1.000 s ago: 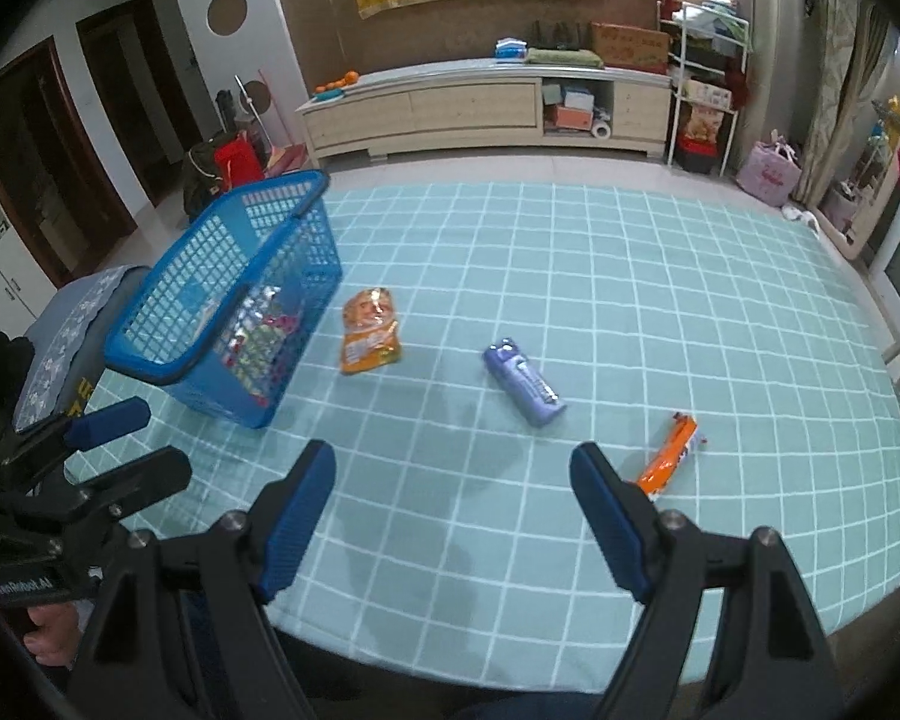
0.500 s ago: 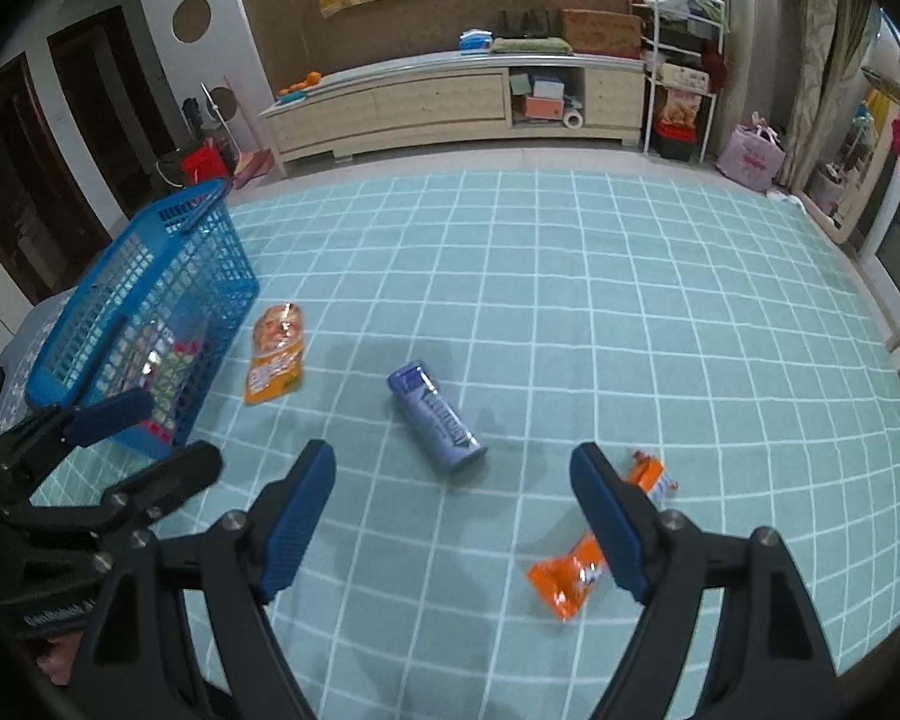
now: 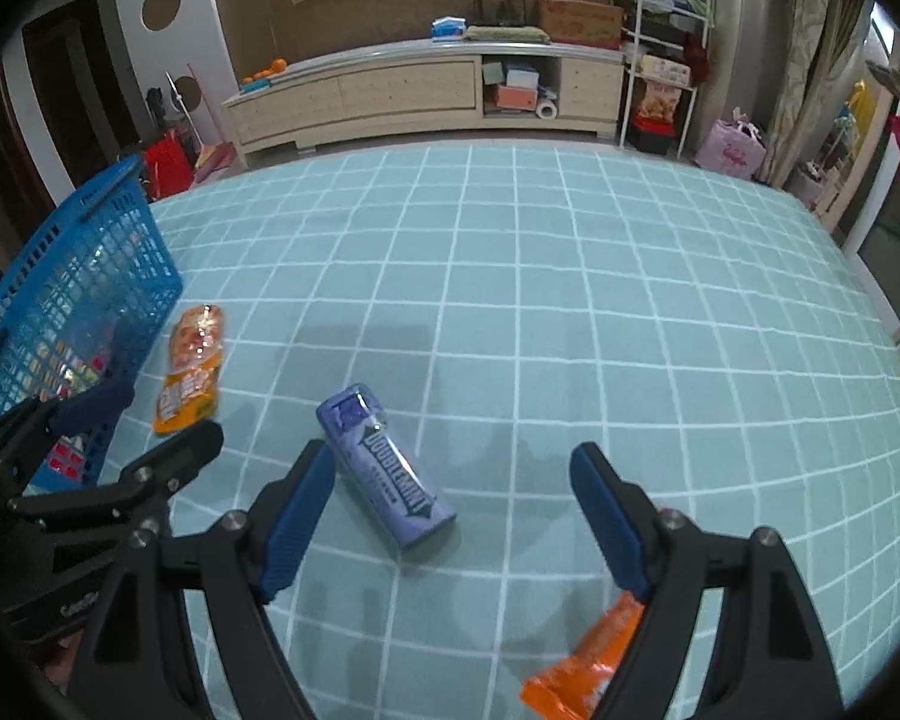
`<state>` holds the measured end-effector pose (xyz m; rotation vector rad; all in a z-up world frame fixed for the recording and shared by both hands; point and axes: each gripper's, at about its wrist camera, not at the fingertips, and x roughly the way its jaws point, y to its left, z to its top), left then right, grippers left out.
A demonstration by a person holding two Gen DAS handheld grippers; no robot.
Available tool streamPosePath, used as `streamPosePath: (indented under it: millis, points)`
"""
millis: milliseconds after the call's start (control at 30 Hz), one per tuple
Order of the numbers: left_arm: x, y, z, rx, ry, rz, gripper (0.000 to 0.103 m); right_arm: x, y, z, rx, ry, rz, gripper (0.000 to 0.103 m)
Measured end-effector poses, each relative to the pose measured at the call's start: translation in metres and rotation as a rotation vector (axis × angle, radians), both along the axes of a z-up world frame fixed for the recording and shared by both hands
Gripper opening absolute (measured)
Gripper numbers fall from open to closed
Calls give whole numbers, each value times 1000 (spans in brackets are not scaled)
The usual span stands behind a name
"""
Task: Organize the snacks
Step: 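Move both grippers back toward the orange snack bag and purple gum box, then grasp the orange-and-yellow snack bag with the left gripper while the right reaches the gum box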
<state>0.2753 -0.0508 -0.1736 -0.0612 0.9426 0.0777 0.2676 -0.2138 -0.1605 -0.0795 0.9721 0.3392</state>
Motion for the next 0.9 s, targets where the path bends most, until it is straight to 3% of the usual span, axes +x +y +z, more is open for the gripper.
streamPosePath:
  millis: [200, 400, 600, 700, 767, 833, 900]
  points:
    - [19, 7, -10, 42, -6, 96, 76, 14, 4, -14, 8, 16, -21, 84]
    - [36, 24, -19, 51, -10, 252, 76, 13, -1, -17, 31, 25, -38, 84]
    - [51, 28, -29, 54, 21, 247, 76, 7, -4, -11, 40, 7, -36, 84]
    - [54, 33, -31, 19, 39, 268, 76, 6, -7, -10, 58, 17, -41, 84]
    - [55, 32, -28, 20, 39, 244, 72, 4, -9, -9, 59, 14, -42, 84]
    - [54, 30, -25, 8, 34, 214, 47, 2, -10, -8, 62, 15, -49, 84]
    - [53, 25, -22, 9, 38, 180, 38, 0, -12, -8, 72, 21, -57, 84]
